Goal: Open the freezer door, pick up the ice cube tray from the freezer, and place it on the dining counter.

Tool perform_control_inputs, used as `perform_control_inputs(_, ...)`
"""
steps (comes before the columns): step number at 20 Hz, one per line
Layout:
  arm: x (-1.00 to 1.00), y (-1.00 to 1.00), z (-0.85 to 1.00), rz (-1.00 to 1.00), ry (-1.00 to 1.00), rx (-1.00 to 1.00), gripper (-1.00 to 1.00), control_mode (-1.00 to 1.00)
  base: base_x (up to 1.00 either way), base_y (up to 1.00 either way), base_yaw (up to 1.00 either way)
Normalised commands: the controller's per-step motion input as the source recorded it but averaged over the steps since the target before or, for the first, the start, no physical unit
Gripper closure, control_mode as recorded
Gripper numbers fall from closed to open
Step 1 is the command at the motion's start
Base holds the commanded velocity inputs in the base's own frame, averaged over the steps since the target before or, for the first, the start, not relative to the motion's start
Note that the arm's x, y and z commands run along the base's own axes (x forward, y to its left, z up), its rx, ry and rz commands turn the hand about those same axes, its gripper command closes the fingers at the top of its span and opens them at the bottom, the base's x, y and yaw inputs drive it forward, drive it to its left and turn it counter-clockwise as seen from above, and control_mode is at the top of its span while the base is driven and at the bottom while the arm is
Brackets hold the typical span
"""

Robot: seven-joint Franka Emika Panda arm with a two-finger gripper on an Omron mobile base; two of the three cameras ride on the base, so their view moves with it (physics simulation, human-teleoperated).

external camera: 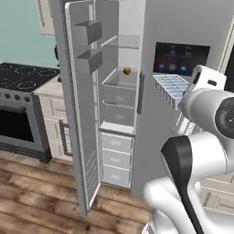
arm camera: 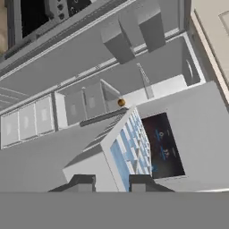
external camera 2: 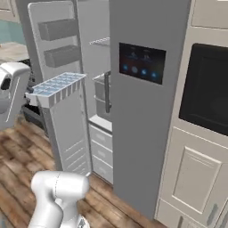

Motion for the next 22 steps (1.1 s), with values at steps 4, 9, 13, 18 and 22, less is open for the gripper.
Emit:
perform_control_inputs(4, 0.0, 0.0, 0.0, 0.0, 0.0, 0.0, 1.0, 1.0, -0.67, 0.0, 0.62)
perform_control_inputs(9, 0.0, 0.0, 0.0, 0.0, 0.0, 0.0, 1.0, 1.0, -0.64, 0.0, 0.63)
perform_control_inputs(13, 0.0, 0.0, 0.0, 0.0, 0.0, 0.0, 1.0, 1.0, -0.61, 0.0, 0.65)
perform_control_inputs(18, 0.0, 0.0, 0.0, 0.0, 0.0, 0.0, 1.0, 1.0, -0.39, 0.0, 0.71)
perform_control_inputs(22, 0.0, 0.0, 0.0, 0.0, 0.0, 0.0, 1.0, 1.0, -0.15, 0.0, 0.72)
